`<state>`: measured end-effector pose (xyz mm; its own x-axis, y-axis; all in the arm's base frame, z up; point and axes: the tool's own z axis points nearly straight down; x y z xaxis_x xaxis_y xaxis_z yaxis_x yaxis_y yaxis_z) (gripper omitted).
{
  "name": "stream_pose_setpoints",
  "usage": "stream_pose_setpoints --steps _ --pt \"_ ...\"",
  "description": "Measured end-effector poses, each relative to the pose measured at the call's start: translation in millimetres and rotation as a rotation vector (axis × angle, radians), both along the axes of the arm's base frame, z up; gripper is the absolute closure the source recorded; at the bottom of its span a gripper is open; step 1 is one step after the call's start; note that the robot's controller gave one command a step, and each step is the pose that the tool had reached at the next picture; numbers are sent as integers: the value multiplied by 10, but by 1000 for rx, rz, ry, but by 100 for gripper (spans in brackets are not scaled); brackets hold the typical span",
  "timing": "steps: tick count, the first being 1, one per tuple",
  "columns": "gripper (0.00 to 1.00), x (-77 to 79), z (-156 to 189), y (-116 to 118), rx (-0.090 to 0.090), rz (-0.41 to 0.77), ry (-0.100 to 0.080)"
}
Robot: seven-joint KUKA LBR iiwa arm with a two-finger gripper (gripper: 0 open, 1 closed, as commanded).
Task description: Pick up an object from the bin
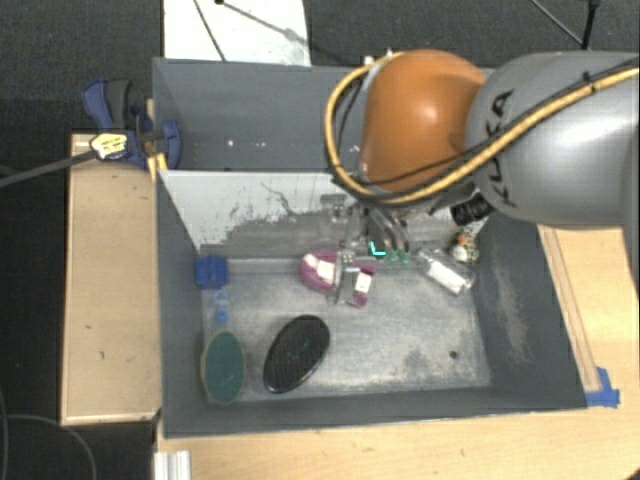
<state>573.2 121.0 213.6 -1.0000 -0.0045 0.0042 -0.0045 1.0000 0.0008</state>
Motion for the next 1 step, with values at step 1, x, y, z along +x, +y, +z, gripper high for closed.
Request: stream_pose_setpoints --steps 1 --pt "0 -520 -1428 196 -1 526 -1"
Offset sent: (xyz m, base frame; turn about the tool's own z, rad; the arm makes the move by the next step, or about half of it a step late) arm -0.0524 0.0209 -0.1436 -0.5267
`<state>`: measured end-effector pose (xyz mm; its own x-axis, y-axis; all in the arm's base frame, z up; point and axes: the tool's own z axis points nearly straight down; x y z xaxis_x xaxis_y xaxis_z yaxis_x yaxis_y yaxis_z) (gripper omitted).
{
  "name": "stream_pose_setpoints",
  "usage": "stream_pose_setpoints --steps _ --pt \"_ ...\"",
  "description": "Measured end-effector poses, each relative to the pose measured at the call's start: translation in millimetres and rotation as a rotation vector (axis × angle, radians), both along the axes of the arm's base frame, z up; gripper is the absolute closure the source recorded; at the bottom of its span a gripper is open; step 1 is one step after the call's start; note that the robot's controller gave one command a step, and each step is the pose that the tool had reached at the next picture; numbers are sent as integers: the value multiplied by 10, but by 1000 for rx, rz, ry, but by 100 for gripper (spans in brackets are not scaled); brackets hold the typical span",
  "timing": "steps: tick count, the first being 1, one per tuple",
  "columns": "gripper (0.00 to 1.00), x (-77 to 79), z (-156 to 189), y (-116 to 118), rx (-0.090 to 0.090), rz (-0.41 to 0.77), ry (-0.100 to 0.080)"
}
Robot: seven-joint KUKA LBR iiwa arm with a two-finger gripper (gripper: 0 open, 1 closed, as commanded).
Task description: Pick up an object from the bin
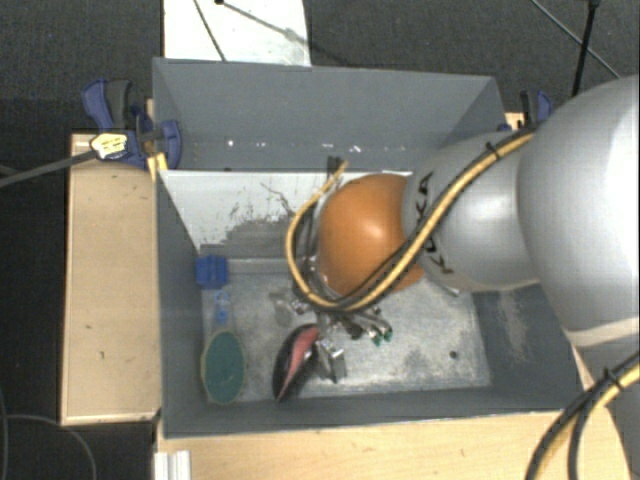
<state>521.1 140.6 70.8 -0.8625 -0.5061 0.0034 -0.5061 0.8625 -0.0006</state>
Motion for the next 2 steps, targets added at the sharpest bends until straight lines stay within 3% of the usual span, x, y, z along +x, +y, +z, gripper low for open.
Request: stream_pose_setpoints --steps 1,2 --pt "0 -43 305 -36 5 225 -9" --pt "0 78 297 197 6 519 -8"
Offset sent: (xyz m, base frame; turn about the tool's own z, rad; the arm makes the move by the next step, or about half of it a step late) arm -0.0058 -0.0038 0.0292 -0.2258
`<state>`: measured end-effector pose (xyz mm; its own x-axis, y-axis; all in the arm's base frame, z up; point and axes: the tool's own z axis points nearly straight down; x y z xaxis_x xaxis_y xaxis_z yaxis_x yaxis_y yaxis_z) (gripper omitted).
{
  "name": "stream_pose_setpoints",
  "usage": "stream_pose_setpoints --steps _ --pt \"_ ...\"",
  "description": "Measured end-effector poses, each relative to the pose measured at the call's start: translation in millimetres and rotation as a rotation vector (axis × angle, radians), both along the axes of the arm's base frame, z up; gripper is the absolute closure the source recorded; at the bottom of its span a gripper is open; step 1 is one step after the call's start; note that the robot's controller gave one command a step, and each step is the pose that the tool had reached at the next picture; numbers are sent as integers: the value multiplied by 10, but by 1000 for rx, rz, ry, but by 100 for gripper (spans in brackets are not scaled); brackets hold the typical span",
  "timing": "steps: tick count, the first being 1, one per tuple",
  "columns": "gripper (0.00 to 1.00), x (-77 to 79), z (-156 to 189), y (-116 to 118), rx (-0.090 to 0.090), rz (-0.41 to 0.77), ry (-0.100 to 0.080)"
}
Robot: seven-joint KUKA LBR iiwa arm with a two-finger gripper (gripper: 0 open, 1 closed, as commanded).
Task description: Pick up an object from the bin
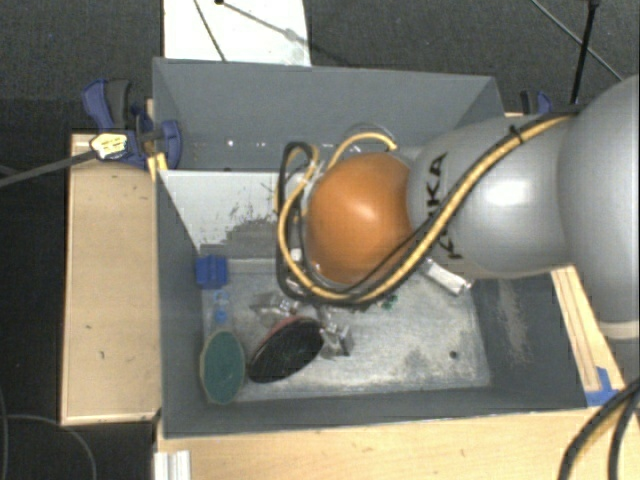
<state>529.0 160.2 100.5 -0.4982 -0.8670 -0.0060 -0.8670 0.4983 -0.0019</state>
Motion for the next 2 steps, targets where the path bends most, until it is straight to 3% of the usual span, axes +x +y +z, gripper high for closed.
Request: stream_pose_setpoints --steps 1,2 --pt "0 -23 -307 -30 -4 208 5" --pt "0 -21 -302 -23 -2 198 6"
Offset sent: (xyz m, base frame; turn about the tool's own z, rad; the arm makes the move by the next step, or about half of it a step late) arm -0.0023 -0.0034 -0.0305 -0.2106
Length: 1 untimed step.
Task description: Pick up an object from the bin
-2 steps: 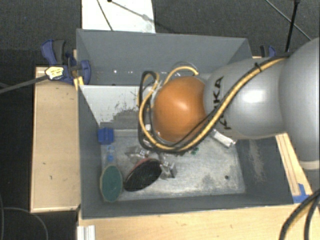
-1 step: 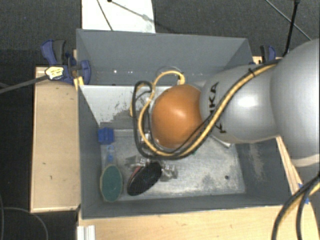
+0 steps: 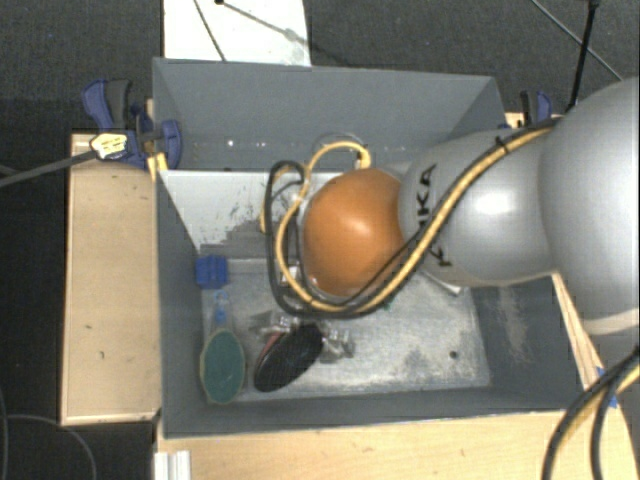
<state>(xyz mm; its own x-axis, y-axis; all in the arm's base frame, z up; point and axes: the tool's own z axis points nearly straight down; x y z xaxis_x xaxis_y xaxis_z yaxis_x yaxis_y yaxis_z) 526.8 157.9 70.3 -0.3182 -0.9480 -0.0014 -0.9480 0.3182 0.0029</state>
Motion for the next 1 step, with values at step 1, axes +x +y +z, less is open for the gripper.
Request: stream_pose_setpoints --steps 1 --pt "100 -2 -3 -3 -1 -4 1"
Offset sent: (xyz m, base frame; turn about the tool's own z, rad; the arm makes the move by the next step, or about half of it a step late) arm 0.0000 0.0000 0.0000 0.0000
